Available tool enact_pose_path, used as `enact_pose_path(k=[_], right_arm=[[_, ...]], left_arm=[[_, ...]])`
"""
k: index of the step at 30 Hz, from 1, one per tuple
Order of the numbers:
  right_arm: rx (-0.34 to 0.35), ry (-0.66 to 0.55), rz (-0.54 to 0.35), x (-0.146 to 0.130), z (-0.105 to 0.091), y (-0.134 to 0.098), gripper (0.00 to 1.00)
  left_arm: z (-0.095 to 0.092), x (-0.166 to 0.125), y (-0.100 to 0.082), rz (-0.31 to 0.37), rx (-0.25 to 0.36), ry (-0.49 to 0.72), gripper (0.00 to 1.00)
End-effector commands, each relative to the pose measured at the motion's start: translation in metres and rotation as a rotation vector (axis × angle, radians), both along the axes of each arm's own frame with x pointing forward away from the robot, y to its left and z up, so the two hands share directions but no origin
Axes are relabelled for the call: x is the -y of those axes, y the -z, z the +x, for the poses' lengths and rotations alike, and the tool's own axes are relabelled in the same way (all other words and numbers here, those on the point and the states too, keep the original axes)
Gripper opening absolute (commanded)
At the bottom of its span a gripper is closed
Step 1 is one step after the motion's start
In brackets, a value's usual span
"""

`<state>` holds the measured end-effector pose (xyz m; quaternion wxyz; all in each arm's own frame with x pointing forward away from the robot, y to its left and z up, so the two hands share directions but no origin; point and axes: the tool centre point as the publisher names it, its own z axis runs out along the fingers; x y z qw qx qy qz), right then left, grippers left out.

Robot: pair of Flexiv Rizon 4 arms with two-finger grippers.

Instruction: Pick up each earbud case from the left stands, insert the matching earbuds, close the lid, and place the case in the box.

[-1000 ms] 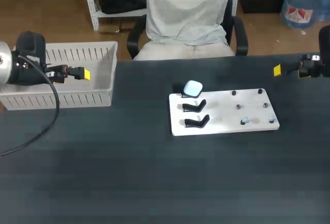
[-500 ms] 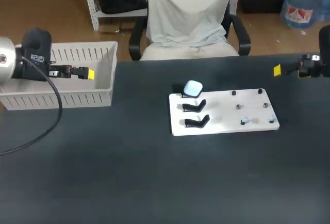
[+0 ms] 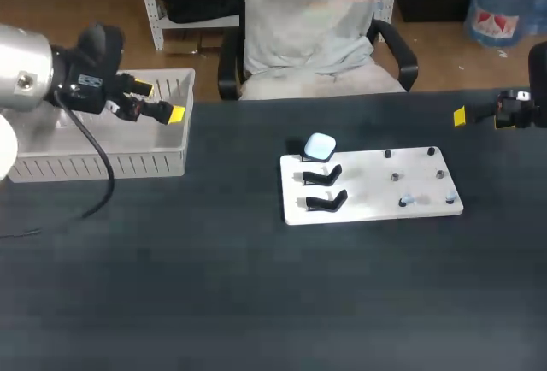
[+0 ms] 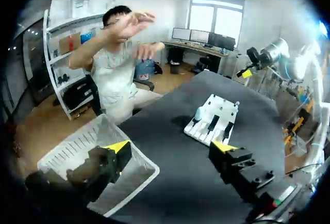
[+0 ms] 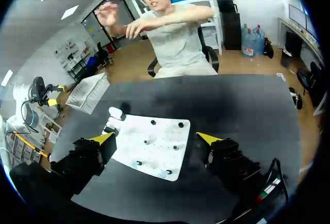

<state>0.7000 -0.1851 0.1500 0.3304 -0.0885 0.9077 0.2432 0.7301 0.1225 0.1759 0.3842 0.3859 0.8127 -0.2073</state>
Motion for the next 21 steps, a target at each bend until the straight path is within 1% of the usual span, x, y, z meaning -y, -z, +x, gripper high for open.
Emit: enact_pose_path(k=[1, 4, 6, 12, 17, 18, 21], right_arm=[[0.000, 0.000, 0.000, 0.000, 0.000, 0.000, 1.00], [0.000, 0.000, 0.000, 0.000, 0.000, 0.000, 1.00], [0.000, 0.000, 0.000, 0.000, 0.000, 0.000, 1.00], [0.000, 0.000, 0.000, 0.000, 0.000, 0.000, 1.00], [0.000, 0.000, 0.000, 0.000, 0.000, 0.000, 1.00], [0.000, 0.000, 0.000, 0.000, 0.000, 0.000, 1.00], [0.000, 0.000, 0.000, 0.000, 0.000, 0.000, 1.00]], left_arm=[[0.015, 0.014, 0.006, 0.022, 0.034, 0.232, 1.00], [0.017, 0.028, 0.010, 0.054, 0.059, 0.320, 1.00], [0.019, 0.038, 0.013, 0.063, 0.063, 0.365, 1.00], [0.025, 0.067, 0.030, 0.061, 0.097, 0.454, 1.00], [0.027, 0.088, 0.041, 0.024, 0.079, 0.524, 1.00], [0.028, 0.092, 0.043, 0.018, 0.068, 0.535, 1.00], [0.030, 0.101, 0.054, 0.007, 0.050, 0.571, 1.00]])
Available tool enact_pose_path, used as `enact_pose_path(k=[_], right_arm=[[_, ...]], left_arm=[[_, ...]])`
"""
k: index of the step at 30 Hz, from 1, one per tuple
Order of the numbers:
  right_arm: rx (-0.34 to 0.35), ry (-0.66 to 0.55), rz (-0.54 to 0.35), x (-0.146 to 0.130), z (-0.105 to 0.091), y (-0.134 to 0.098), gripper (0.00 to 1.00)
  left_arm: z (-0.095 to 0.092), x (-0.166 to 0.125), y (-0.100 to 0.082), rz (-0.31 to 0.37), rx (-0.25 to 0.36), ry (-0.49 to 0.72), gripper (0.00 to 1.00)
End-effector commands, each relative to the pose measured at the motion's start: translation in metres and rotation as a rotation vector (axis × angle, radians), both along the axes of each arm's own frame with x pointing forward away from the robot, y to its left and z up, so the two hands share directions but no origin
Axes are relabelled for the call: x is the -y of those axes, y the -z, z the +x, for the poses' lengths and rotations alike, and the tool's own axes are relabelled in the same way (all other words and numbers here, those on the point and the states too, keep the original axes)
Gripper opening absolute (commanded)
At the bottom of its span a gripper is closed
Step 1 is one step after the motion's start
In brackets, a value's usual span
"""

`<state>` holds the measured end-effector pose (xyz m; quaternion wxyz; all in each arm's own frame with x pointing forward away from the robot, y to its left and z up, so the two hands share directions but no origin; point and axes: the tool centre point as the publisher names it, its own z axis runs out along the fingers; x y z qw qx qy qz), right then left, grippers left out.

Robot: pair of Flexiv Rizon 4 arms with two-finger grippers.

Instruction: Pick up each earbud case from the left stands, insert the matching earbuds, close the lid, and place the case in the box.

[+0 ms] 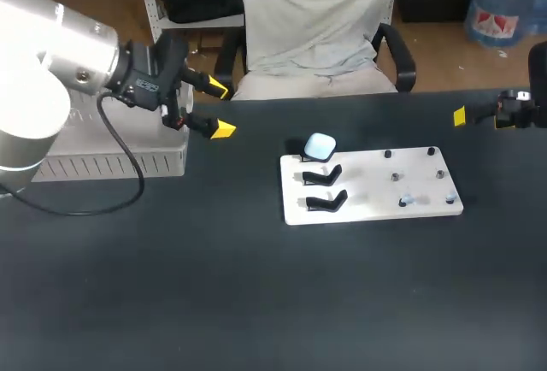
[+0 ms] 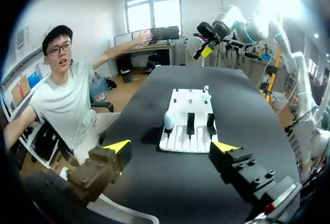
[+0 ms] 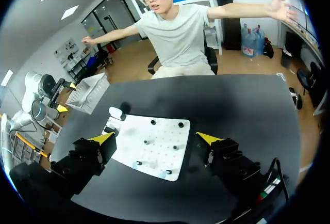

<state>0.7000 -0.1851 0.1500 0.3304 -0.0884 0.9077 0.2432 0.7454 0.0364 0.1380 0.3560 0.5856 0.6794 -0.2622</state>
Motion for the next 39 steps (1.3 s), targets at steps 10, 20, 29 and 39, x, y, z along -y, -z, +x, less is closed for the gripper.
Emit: enact_pose_path(k=[10, 20, 29, 39], right_arm=[[0.000, 0.000, 0.000, 0.000, 0.000, 0.000, 1.00], [0.000, 0.000, 0.000, 0.000, 0.000, 0.000, 1.00], [0.000, 0.000, 0.000, 0.000, 0.000, 0.000, 1.00], [0.000, 0.000, 0.000, 0.000, 0.000, 0.000, 1.00]], left_arm=[[0.017, 0.045, 0.049, -0.046, -0.099, 0.126, 1.00], [0.021, 0.074, 0.074, -0.102, -0.120, 0.132, 0.88], [0.030, 0.097, 0.087, -0.144, -0.116, 0.149, 0.73], [0.036, 0.113, 0.096, -0.160, -0.142, 0.185, 0.73]])
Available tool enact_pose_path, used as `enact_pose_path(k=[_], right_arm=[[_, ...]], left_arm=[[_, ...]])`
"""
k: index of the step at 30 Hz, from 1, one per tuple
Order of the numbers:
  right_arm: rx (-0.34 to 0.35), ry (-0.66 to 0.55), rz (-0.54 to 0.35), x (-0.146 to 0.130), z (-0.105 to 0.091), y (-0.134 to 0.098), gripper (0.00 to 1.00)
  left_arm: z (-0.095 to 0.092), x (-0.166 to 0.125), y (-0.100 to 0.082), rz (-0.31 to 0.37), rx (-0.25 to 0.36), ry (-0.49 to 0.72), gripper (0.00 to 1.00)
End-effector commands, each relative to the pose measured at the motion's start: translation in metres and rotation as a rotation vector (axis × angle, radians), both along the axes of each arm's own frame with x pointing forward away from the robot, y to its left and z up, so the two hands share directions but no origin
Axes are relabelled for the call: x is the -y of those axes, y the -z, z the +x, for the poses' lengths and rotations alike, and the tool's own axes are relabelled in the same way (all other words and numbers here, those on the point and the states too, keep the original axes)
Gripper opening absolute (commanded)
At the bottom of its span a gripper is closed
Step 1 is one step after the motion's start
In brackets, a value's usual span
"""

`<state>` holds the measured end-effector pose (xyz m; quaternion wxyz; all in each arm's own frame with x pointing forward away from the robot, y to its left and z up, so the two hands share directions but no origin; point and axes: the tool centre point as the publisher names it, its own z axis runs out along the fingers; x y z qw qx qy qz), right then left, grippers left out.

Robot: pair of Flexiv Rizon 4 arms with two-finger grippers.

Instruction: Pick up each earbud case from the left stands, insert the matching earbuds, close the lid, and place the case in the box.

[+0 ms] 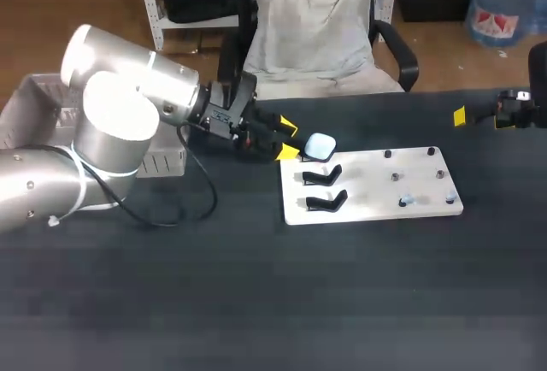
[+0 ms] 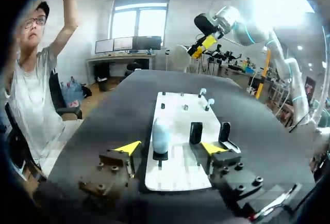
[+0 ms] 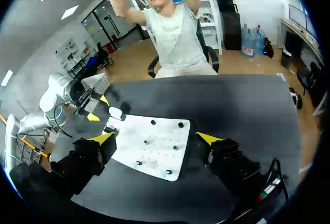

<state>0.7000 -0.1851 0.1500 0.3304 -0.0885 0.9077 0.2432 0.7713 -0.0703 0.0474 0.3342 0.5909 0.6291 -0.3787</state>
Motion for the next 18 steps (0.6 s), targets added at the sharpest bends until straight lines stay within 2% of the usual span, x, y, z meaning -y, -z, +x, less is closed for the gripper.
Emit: enact_pose_path(k=[1, 14, 18], right_arm=[[0.000, 0.000, 0.000, 0.000, 0.000, 0.000, 1.00], [0.000, 0.000, 0.000, 0.000, 0.000, 0.000, 1.00], [0.000, 0.000, 0.000, 0.000, 0.000, 0.000, 1.00]], left_arm=[[0.010, 0.007, 0.007, -0.007, -0.014, 0.026, 0.73], [0.012, 0.019, 0.018, -0.037, -0.024, 0.035, 0.71], [0.011, 0.022, 0.019, -0.044, -0.029, 0.042, 0.65]])
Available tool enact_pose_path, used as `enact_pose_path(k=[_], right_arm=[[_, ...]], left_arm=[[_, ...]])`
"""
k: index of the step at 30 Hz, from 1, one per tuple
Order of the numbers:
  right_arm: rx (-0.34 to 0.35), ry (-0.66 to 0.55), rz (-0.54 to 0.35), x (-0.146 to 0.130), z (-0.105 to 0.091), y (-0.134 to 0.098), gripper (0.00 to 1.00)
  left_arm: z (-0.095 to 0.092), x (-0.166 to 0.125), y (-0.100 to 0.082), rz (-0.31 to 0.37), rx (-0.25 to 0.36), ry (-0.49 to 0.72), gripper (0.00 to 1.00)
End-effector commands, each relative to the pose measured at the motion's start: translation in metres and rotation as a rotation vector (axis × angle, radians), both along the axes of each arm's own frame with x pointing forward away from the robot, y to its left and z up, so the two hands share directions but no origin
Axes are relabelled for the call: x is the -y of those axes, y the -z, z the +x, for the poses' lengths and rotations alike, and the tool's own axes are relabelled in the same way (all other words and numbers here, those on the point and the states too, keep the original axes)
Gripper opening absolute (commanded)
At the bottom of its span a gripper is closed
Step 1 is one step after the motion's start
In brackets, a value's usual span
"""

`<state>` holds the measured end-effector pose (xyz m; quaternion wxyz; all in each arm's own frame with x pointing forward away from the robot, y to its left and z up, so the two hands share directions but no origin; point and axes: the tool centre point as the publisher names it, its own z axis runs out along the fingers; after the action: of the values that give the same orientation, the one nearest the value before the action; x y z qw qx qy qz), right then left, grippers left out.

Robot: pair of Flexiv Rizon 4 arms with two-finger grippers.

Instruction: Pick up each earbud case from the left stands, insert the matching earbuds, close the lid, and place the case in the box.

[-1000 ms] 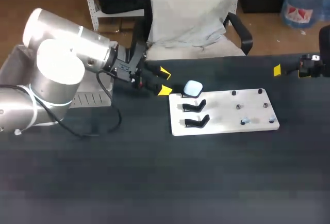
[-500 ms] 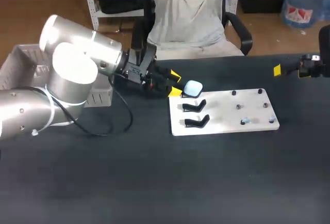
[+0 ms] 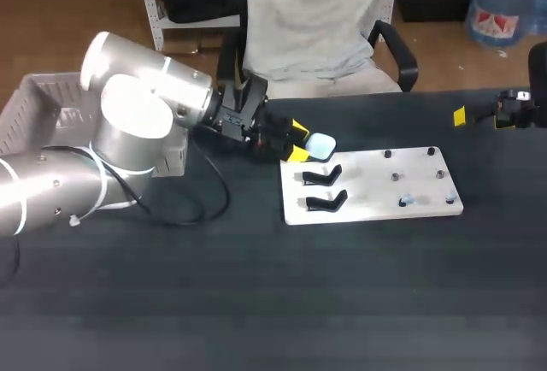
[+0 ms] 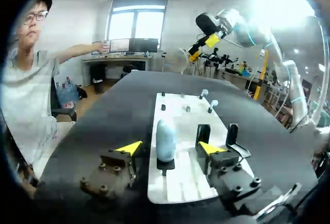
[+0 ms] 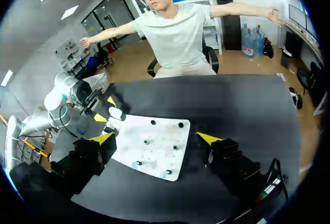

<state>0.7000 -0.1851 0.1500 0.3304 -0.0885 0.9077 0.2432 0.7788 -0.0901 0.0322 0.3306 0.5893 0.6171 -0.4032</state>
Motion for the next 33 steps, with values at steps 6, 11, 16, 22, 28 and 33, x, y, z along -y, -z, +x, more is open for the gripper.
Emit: enact_pose_path(k=[6, 11, 16, 22, 28, 33], right_arm=[[0.000, 0.000, 0.000, 0.000, 0.000, 0.000, 1.00], [0.000, 0.000, 0.000, 0.000, 0.000, 0.000, 1.00], [0.000, 0.000, 0.000, 0.000, 0.000, 0.000, 1.00], [0.000, 0.000, 0.000, 0.000, 0.000, 0.000, 1.00], [0.000, 0.000, 0.000, 0.000, 0.000, 0.000, 1.00], [0.000, 0.000, 0.000, 0.000, 0.000, 0.000, 1.00]], left_arm=[[0.003, 0.006, 0.008, -0.008, -0.005, 0.021, 0.61], [0.003, 0.011, 0.009, -0.013, -0.006, 0.024, 0.59], [0.004, 0.015, 0.011, -0.018, -0.005, 0.027, 0.51], [0.004, 0.017, 0.012, -0.021, -0.007, 0.025, 0.47], [0.006, 0.019, 0.013, -0.022, -0.010, 0.021, 0.47], [0.006, 0.020, 0.014, -0.023, -0.007, 0.025, 0.47]])
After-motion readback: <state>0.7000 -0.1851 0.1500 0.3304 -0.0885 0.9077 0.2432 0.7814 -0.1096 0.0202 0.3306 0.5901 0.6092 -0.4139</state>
